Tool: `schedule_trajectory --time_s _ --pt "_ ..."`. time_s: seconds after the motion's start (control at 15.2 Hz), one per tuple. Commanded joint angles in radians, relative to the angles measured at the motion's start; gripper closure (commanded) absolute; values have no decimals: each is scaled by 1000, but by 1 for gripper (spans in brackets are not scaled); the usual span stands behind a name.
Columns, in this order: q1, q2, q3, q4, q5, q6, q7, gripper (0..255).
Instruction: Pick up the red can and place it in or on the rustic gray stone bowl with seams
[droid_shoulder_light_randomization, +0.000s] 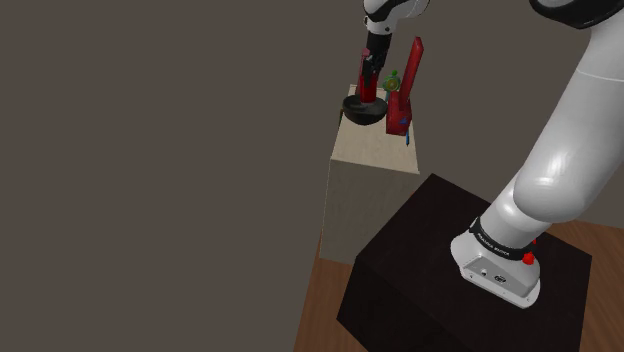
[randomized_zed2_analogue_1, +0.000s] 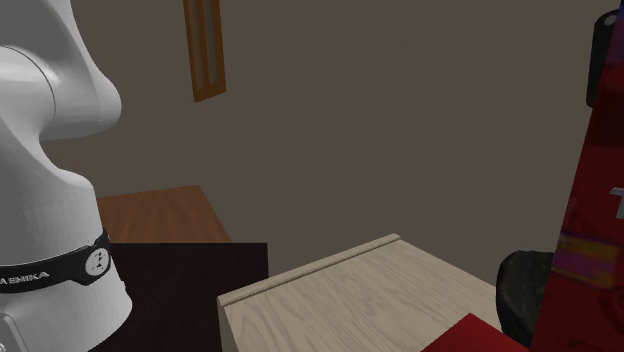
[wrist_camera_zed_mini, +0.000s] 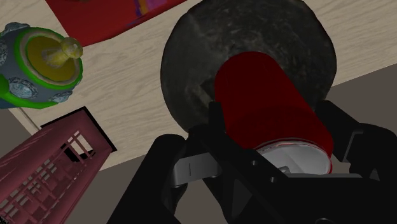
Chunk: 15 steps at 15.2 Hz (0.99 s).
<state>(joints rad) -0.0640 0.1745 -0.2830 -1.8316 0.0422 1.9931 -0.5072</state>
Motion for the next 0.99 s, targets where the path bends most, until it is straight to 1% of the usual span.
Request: schedule_trajectory --time_s 0.0,0.33,0.4,0.73,0.92 --pt "-1 3 0 0 1 4 -1 255" --pt "-1 3 0 0 1 4 -1 255" --pt "-1 3 0 0 1 4 -1 0" --pt "-1 3 0 0 1 4 -1 0" --pt "0 -19 -2 74 -7 -91 4 0"
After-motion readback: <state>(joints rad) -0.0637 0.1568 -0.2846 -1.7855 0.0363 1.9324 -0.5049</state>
